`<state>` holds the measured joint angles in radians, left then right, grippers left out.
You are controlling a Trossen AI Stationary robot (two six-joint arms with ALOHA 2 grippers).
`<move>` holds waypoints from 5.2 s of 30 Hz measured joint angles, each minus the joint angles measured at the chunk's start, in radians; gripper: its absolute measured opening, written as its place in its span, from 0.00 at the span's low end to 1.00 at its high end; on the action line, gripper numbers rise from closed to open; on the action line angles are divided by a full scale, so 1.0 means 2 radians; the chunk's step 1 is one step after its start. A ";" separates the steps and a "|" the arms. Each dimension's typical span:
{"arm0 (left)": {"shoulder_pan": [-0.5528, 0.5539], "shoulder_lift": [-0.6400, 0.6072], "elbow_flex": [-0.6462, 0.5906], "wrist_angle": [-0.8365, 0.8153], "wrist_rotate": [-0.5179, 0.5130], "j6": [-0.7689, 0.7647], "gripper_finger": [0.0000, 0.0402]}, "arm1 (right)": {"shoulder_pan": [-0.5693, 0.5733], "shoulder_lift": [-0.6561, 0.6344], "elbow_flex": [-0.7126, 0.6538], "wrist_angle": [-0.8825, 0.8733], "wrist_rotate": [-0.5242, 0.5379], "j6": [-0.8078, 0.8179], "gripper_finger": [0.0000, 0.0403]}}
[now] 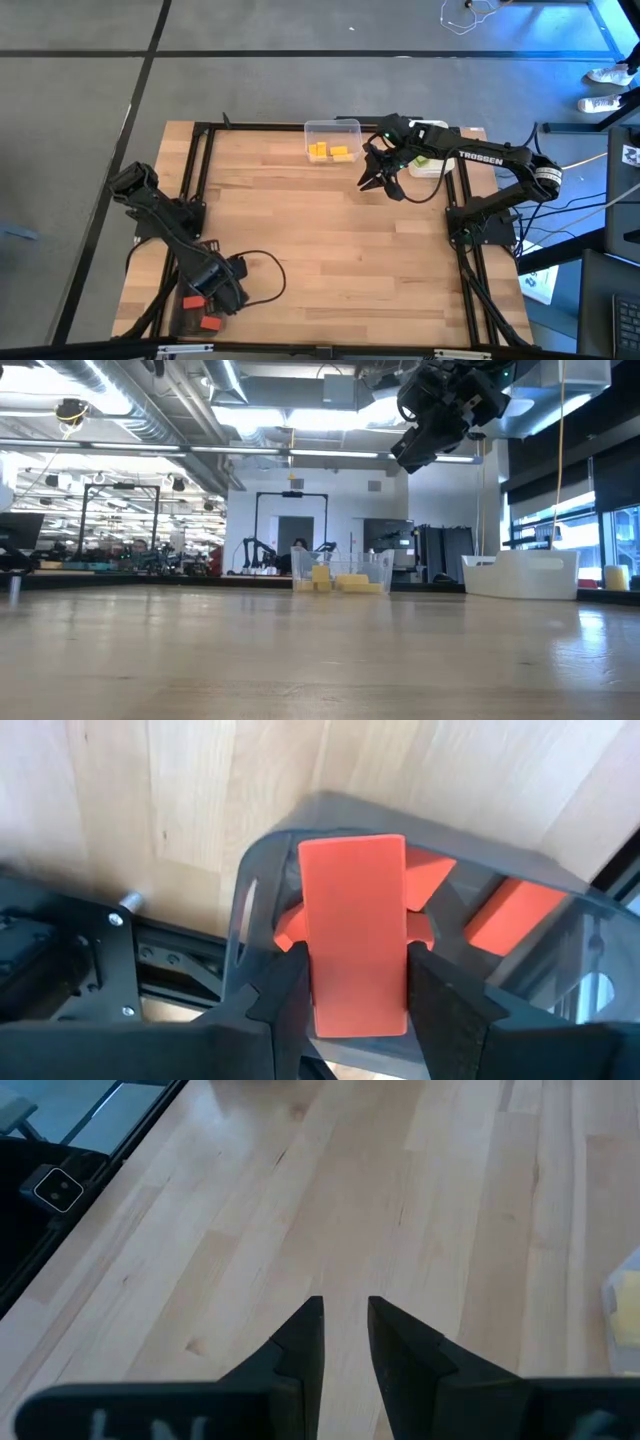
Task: Sort & place blocks by color
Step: Put the orange rectangular block into the black bin, then return to Home Position
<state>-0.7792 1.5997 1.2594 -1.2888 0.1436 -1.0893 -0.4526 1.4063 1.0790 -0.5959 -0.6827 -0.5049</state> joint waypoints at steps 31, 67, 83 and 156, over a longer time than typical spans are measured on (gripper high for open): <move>0.047 0.000 0.000 -0.019 -0.073 0.042 0.02 | 0.001 0.000 0.000 0.053 0.000 0.003 0.20; 0.078 -0.453 -0.063 0.070 -0.420 0.257 0.00 | 0.039 -0.262 0.003 -0.036 0.115 0.055 0.00; 0.077 -0.746 -0.256 0.295 -0.306 0.445 0.00 | 0.039 -0.409 -0.047 -0.097 0.083 0.103 0.00; 0.077 -0.798 -0.436 0.459 -0.394 0.562 0.00 | 0.038 -0.697 -0.536 0.325 0.247 0.155 0.00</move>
<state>-0.6243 0.0032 0.3866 -0.3711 -0.6441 0.0345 -0.3759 0.0132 0.0067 0.0543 -0.1891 -0.1946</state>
